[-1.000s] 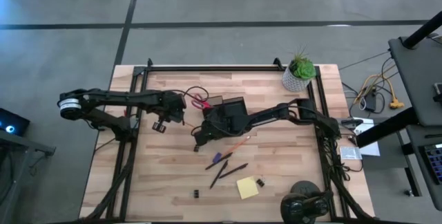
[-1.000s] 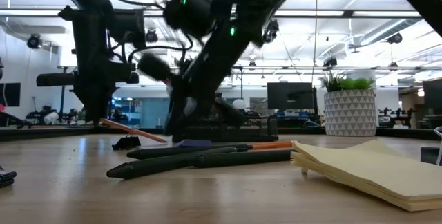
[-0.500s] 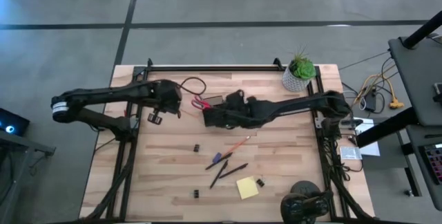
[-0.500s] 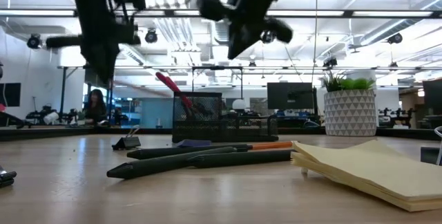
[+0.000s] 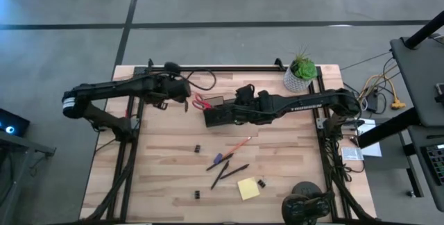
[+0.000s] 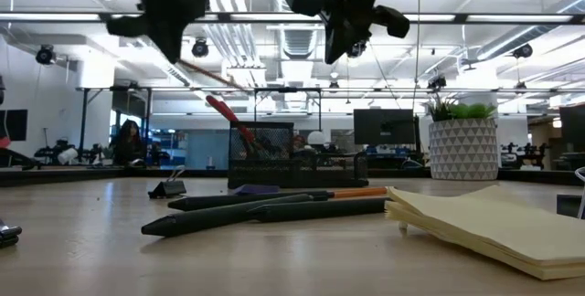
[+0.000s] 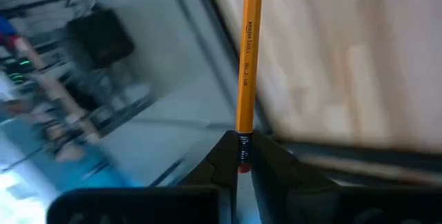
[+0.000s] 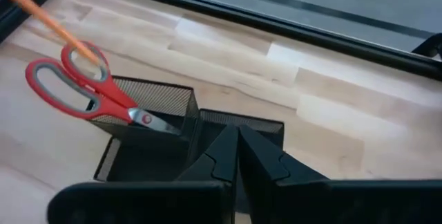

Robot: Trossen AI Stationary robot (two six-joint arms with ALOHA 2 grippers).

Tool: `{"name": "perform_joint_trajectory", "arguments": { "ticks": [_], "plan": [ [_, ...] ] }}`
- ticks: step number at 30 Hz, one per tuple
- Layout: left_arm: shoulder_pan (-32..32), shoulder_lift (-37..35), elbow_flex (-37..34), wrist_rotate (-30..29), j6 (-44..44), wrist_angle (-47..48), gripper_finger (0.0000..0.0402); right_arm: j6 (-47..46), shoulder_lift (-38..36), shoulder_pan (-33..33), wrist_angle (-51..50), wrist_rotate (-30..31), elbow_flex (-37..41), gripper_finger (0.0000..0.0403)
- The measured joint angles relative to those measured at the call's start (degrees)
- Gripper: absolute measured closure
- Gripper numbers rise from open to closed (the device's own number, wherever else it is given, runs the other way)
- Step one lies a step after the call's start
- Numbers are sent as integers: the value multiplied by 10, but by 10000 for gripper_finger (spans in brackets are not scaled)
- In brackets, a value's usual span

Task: Pick and place office supplies into organizer
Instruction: Put the left pencil into the top left section of the desk organizer

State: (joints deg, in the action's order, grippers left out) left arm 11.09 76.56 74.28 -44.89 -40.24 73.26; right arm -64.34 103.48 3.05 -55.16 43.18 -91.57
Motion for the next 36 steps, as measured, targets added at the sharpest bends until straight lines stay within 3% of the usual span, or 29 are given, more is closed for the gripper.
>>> {"name": "perform_joint_trajectory", "arguments": {
  "ticks": [5, 20, 36],
  "plan": [
    [-2, 46, 12, -62, -35, 8, 393, -2, -1, 0, -16, 0, 0, 394],
    [-37, 115, 30, -64, -36, -8, 393, -17, -45, 0, -140, 26, 0, 394],
    [-68, 189, 49, -67, -37, -23, 393, -27, -79, 2, -154, 43, 34, 394]
  ]
}}
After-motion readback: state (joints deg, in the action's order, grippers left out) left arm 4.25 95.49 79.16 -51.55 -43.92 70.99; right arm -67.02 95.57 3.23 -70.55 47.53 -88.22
